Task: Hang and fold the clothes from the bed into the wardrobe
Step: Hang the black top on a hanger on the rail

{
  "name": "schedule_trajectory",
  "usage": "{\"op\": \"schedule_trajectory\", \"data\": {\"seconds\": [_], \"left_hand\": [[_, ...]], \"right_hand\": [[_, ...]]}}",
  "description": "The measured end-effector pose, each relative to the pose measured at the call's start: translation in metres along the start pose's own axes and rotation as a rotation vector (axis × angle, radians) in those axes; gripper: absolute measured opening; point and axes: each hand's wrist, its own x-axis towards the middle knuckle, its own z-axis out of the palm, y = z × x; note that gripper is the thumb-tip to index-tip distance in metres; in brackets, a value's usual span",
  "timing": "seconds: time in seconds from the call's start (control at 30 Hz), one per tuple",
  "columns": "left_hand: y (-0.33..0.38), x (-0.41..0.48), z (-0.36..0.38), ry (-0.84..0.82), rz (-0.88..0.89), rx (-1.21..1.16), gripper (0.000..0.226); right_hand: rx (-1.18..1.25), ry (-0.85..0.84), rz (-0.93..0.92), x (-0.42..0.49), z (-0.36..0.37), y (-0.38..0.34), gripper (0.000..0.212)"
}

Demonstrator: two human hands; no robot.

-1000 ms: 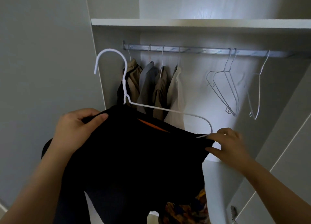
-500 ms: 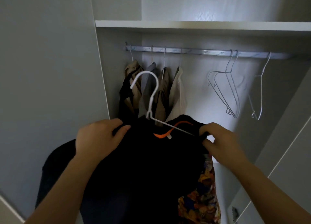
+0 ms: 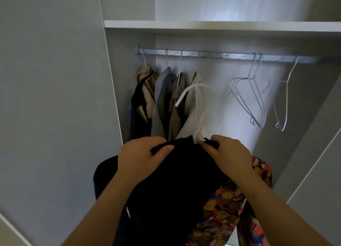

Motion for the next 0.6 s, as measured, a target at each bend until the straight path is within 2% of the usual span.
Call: {"op": "schedule_trajectory", "data": {"seconds": [0.1, 0.2, 0.33, 0.43, 0.5, 0.6], "left_hand": [[0.000, -0.003, 0.007, -0.084, 0.021, 0.004, 0.038], [-0.016, -0.004, 0.002, -0.096, 0.029, 0.093, 0.035], [-0.045, -0.002, -0.012, -0.182, -0.129, 0.133, 0.017], [-0.027, 0.001, 0.000, -0.265, 0.003, 0.057, 0.027], [-0.006, 0.002, 0.013, -0.305, 0.083, 0.093, 0.030], [0.005, 0.004, 0.023, -0.228, 0.085, 0.144, 0.033]], "right_hand": [[-0.001, 0.038, 0.000, -0.006, 0.004, -0.002, 0.047], [0.039, 0.054, 0.076, -0.007, 0.001, 0.011, 0.049], [0.147, 0.103, 0.176, -0.008, -0.004, 0.028, 0.052], [0.136, 0.089, 0.162, -0.010, 0.004, 0.021, 0.048], [0.116, 0.060, 0.121, -0.012, 0.010, 0.013, 0.046], [0.130, 0.020, 0.087, -0.015, 0.014, 0.012, 0.043]]}}
